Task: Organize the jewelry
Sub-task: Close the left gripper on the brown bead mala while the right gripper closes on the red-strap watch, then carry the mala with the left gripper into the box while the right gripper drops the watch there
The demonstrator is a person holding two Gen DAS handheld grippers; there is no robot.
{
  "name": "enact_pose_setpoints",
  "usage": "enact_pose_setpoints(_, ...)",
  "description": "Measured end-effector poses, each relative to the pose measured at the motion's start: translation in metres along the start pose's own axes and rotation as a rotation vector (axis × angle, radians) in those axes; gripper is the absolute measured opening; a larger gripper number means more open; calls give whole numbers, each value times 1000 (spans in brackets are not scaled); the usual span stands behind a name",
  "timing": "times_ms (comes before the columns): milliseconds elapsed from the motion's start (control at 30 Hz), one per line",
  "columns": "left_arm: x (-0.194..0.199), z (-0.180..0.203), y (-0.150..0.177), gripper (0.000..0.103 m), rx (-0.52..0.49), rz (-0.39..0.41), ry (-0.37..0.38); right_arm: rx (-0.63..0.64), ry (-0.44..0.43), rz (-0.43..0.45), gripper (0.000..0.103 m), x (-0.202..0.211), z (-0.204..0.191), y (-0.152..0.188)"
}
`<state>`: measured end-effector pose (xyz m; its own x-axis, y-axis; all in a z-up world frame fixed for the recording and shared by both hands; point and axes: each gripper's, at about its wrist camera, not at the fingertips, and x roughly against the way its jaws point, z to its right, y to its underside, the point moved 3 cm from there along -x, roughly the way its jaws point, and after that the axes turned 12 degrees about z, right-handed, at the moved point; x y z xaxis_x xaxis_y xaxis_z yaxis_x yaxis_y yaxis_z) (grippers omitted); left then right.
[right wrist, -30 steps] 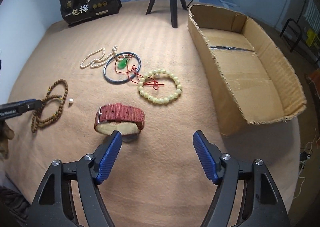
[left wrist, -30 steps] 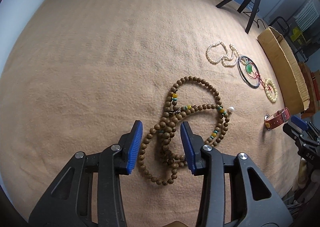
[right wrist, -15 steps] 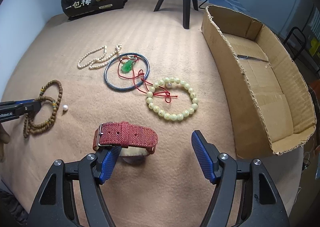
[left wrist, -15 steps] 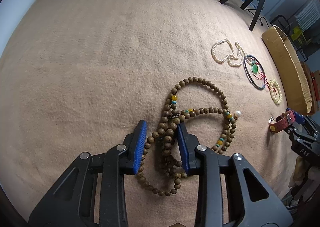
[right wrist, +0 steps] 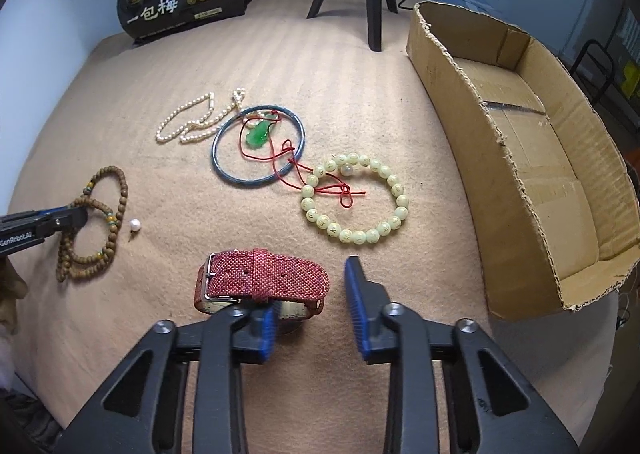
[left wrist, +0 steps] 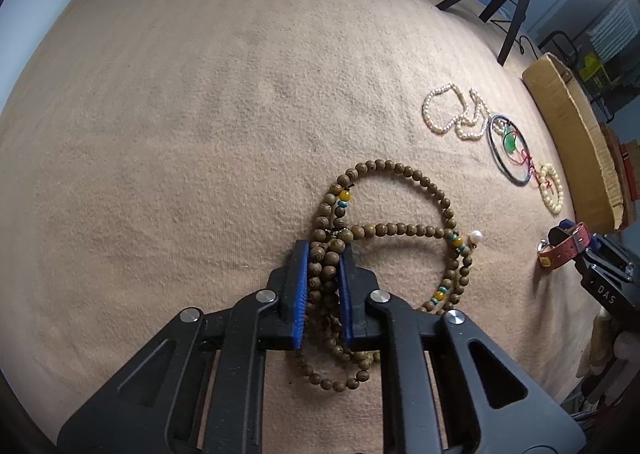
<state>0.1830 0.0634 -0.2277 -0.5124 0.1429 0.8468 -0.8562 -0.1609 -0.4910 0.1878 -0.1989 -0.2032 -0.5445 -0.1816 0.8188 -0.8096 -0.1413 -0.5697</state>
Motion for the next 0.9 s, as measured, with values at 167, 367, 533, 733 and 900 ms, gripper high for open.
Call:
enact_pose_setpoints(167, 6, 2, -2, 11, 9, 12, 25, -17, -6, 9, 10, 4, 3, -1)
enact_pose_setpoints(367, 25, 5, -12, 11, 33, 57, 67, -52, -15, 33, 8, 14, 9, -5)
enact_pose_setpoints(533, 48, 14, -23, 11, 41, 112, 110, -58, -17, 64, 8, 25, 11, -9)
enact_pose_setpoints(733, 76, 30, -37, 11, 35, 182, 150, -67, -17, 118, 8, 43, 16, -18)
enact_pose_setpoints(900, 92, 43, -48, 11, 24, 226, 183, -40, 6, 168, 8, 58, 21, -26)
